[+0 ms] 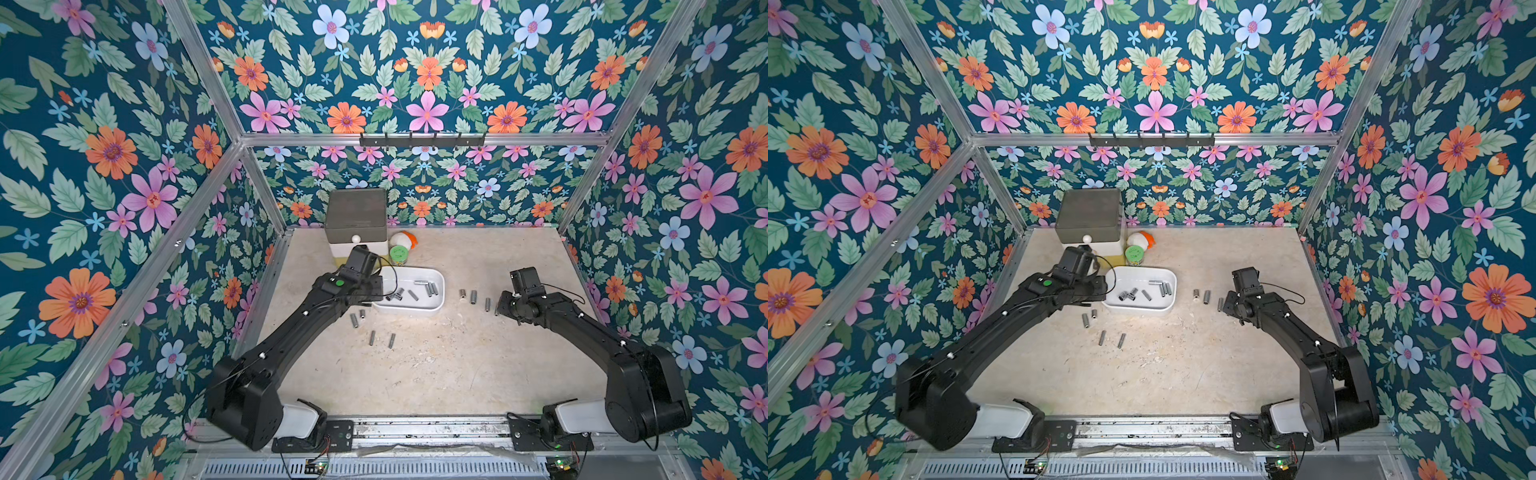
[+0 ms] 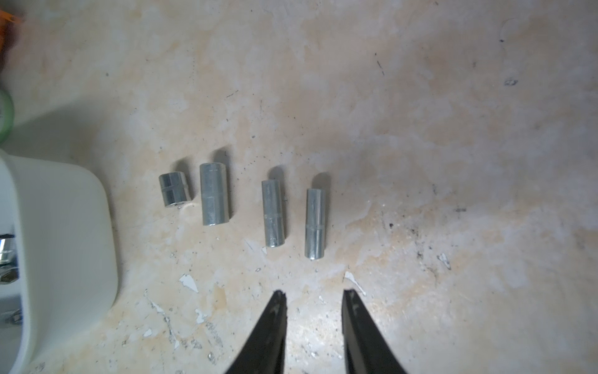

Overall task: Take out the socket from the storage box
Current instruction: Pick up the socket head from the storage box.

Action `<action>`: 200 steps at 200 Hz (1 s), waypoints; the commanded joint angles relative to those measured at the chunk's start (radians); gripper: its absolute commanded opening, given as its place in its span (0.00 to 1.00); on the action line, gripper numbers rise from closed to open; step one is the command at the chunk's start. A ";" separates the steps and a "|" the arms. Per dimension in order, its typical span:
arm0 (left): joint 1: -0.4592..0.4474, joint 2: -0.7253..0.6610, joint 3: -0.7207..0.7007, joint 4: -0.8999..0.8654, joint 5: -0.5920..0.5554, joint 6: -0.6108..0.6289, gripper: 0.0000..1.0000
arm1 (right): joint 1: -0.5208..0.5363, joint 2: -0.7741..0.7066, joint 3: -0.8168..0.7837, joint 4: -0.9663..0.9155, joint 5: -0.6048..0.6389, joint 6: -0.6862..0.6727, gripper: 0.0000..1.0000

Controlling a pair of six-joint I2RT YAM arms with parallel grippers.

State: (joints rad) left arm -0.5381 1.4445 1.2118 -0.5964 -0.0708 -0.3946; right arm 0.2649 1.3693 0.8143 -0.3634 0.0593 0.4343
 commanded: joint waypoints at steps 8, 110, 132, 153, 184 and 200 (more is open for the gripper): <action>-0.052 0.185 0.160 0.032 -0.014 0.100 0.57 | 0.001 -0.055 -0.044 0.061 -0.002 0.021 0.34; -0.099 0.701 0.627 -0.046 0.117 0.474 0.53 | 0.001 -0.058 -0.080 0.076 -0.031 0.025 0.35; -0.099 0.735 0.648 -0.067 0.112 0.495 0.52 | 0.001 -0.050 -0.076 0.078 -0.032 0.024 0.35; -0.099 0.742 0.638 -0.069 0.133 0.499 0.51 | 0.000 -0.039 -0.067 0.070 -0.033 0.021 0.35; -0.107 0.733 0.623 -0.070 0.156 0.506 0.50 | 0.001 -0.047 -0.071 0.081 -0.022 0.020 0.35; -0.112 0.730 0.613 -0.069 0.140 0.514 0.50 | 0.001 -0.051 -0.072 0.083 -0.016 0.018 0.35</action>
State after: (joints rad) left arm -0.6430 2.1834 1.8324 -0.6552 0.0612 0.0921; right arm 0.2657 1.3266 0.7429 -0.2943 0.0261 0.4515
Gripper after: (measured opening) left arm 0.504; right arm 0.351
